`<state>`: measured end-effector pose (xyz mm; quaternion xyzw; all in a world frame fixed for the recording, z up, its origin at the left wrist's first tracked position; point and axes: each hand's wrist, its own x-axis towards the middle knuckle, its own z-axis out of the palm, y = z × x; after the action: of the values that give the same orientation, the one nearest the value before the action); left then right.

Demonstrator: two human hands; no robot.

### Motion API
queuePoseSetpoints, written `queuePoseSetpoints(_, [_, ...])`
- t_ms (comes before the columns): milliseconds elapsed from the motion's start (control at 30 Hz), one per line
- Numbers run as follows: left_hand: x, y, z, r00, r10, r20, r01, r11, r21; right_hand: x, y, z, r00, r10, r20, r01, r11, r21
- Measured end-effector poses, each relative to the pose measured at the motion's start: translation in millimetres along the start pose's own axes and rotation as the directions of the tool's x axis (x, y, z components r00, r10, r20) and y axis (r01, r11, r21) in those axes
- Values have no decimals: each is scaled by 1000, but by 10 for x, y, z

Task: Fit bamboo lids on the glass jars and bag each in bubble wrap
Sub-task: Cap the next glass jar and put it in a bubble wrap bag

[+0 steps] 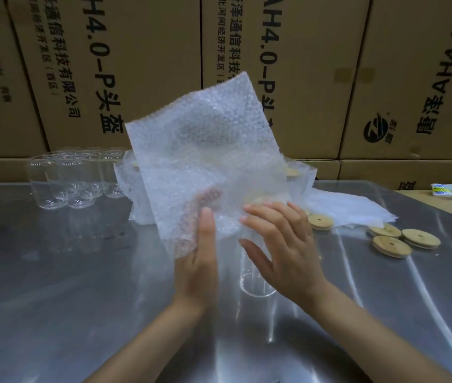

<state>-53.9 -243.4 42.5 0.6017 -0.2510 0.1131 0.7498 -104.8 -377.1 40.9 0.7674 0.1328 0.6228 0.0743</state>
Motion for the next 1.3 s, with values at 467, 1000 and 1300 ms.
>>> queuePoseSetpoints(467, [518, -390, -443, 782, 442, 440, -623, 528, 577, -109, 248, -84, 757, 515, 403, -639, 714, 287])
queuePoseSetpoints(1000, [567, -417, -510, 783, -321, 533, -365, 457, 811, -334, 717, -36, -160, 956, 246, -695, -286, 660])
queuePoseSetpoints(1300, [277, -569, -275, 623, -167, 764, -554, 596, 582, -377, 687, 15, -218, 901, 376, -678, -417, 605])
